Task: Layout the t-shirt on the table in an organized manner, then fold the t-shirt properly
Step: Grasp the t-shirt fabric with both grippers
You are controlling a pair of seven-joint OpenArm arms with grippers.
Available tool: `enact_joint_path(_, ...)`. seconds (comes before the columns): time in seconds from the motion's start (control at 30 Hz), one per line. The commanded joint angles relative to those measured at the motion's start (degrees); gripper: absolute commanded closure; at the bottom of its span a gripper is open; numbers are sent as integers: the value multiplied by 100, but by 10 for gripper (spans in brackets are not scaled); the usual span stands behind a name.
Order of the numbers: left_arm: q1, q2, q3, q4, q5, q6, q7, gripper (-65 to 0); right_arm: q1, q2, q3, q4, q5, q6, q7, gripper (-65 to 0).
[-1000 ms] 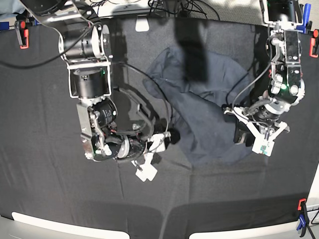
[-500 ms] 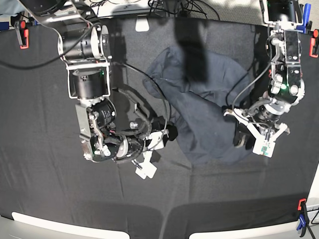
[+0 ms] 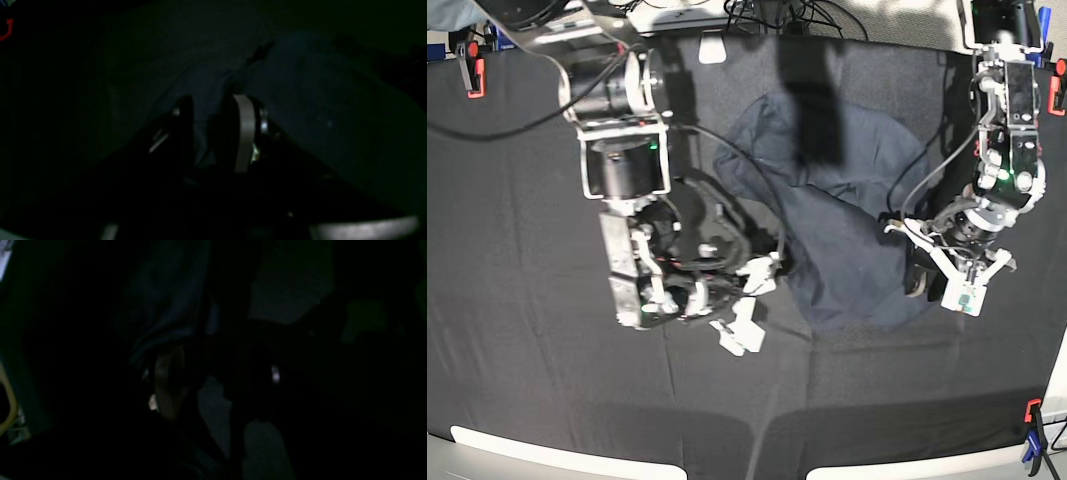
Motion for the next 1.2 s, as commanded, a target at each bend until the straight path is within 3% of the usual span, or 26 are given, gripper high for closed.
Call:
enact_joint_path(0.0, -111, -46, -22, 94, -140, -4, -155, -181, 190, -81, 0, 94, 153, 107, 57, -309)
enact_joint_path(0.57, -111, -44, -22, 94, -175, -4, -44, -181, 203, -626, 4, 94, 192, 105, 70, -309)
enact_joint_path(0.9, -109, -44, -22, 94, -173, -4, -42, -181, 269, -626, -26, 94, 2695, 109, 55, -309)
enact_joint_path(1.17, -109, -44, -22, 94, -173, -4, -42, -181, 424, -626, -26, 94, 2531, 116, 50, -309)
